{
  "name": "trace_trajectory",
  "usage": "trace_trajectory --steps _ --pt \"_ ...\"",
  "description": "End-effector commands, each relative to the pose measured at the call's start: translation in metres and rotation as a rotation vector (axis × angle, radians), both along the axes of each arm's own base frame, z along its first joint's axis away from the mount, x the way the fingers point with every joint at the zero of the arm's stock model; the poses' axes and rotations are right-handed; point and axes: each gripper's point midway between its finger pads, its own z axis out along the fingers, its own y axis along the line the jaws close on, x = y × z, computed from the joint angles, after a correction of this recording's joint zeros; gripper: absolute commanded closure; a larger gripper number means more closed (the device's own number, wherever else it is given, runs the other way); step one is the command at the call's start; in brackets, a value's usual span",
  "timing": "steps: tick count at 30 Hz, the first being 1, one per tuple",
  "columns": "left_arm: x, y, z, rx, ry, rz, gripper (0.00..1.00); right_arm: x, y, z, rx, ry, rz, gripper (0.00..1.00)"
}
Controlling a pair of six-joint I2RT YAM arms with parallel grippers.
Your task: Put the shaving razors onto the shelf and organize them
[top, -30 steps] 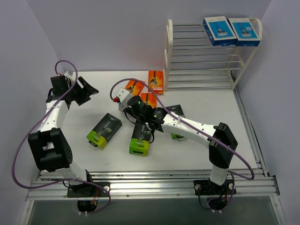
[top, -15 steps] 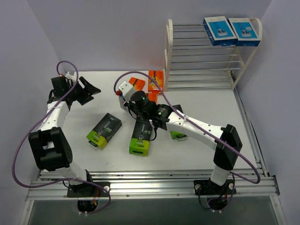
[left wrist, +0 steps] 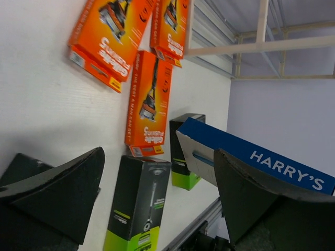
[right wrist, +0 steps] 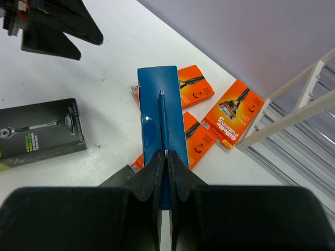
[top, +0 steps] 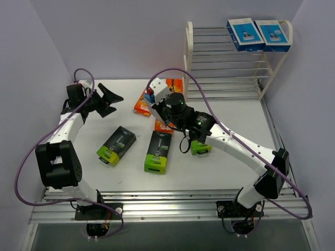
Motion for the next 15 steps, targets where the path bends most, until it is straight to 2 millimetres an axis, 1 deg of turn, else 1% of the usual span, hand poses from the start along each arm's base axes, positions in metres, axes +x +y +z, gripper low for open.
trace_trajectory --steps 1,2,4,5,6,9,10,11,12,13,14,15 --pt "-0.008 -0.044 0.018 -0.061 -0.002 -0.087 0.05 -0.005 -0.014 0.028 0.066 -0.051 -0.012 1.0" --pt "-0.014 -0.062 0.02 -0.12 0.035 -0.12 0.06 -0.006 -0.017 0.024 0.058 -0.047 -0.013 1.0" --pt "-0.016 -0.074 0.022 -0.197 0.046 -0.143 0.06 -0.01 -0.023 0.027 0.056 -0.059 -0.014 1.0" --pt "-0.017 -0.078 0.028 -0.278 0.083 -0.129 0.06 -0.011 -0.025 0.027 0.055 -0.062 -0.014 1.0" --pt "-0.027 -0.1 0.031 -0.319 0.064 -0.195 0.06 -0.014 -0.028 0.026 0.049 -0.065 -0.014 1.0" --pt "-0.041 -0.118 0.046 -0.424 0.12 -0.22 0.06 -0.019 -0.036 0.023 0.046 -0.072 -0.011 1.0" --pt "-0.045 -0.121 0.048 -0.439 0.137 -0.22 0.06 -0.02 -0.038 0.022 0.045 -0.075 -0.009 1.0" --pt "-0.049 -0.124 0.054 -0.468 0.163 -0.216 0.06 -0.022 -0.039 0.021 0.046 -0.076 -0.004 1.0" --pt "-0.055 -0.131 0.057 -0.484 0.177 -0.234 0.06 -0.024 -0.04 0.017 0.04 -0.072 0.0 1.0" --pt "-0.06 -0.134 0.058 -0.504 0.198 -0.235 0.06 -0.025 -0.042 0.019 0.048 -0.077 0.002 1.0" --pt "-0.063 -0.138 0.069 -0.55 0.202 -0.241 0.06 -0.027 -0.042 0.019 0.049 -0.078 0.005 1.0" --pt "-0.067 -0.141 0.072 -0.577 0.211 -0.249 0.06 -0.029 -0.044 0.018 0.052 -0.079 0.007 1.0"
